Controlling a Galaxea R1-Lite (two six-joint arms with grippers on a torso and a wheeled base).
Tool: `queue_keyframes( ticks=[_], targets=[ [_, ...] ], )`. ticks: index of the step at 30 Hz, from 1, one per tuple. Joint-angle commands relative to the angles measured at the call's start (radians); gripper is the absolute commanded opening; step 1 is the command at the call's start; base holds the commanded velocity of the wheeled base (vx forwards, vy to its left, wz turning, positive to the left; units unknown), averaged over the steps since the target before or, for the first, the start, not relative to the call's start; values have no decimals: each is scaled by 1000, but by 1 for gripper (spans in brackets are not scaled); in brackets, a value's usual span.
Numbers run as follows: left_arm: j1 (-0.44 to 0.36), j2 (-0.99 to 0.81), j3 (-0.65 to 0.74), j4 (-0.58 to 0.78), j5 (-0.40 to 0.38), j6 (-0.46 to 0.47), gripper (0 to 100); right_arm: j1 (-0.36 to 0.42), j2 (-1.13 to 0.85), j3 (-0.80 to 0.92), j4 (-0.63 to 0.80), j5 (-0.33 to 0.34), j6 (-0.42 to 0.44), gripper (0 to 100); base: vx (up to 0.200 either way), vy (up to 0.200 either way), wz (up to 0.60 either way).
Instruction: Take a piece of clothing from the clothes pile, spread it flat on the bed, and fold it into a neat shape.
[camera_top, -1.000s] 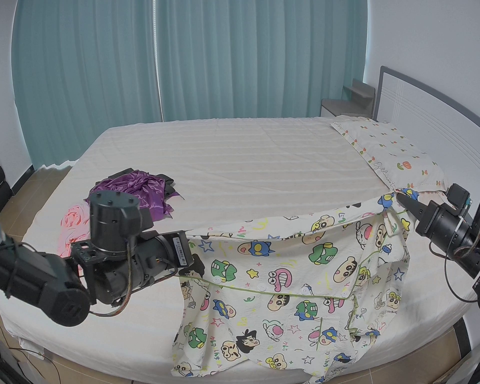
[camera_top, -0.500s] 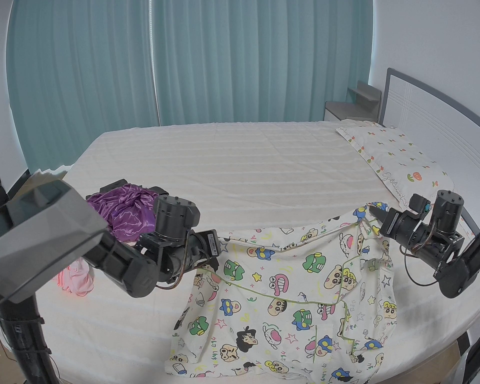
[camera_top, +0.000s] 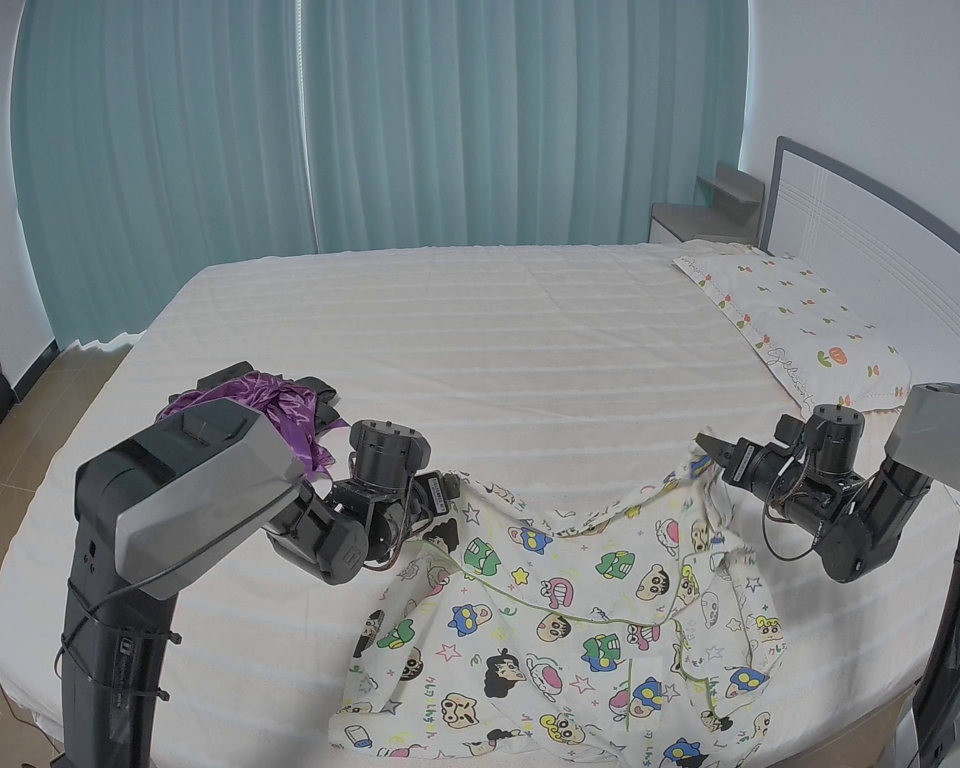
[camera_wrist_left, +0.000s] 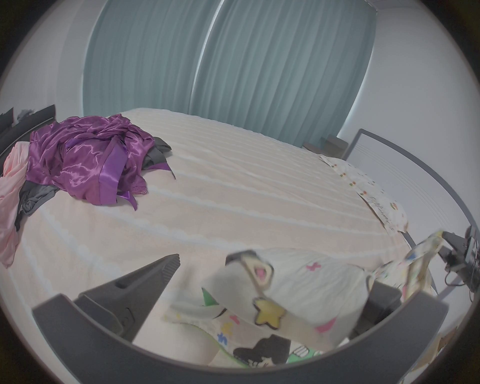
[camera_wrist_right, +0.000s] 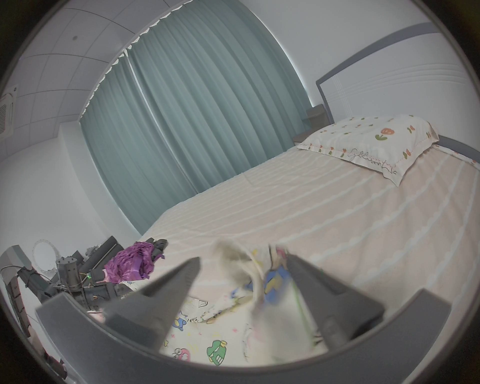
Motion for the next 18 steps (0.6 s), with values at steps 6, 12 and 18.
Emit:
queue_keyframes(
  ticks=[6,12,18],
  targets=[
    [73,118,-128,-2,77,-4,100,-73,124,-94,1,-105,9,100,0,0,0],
    [141,126,-205,12,76,10,100,-139,91,11,2,-73,14,100,0,0,0],
    [188,130,-335,155,71,20,100,-205,28,141,18,84,4,100,0,0,0]
  ],
)
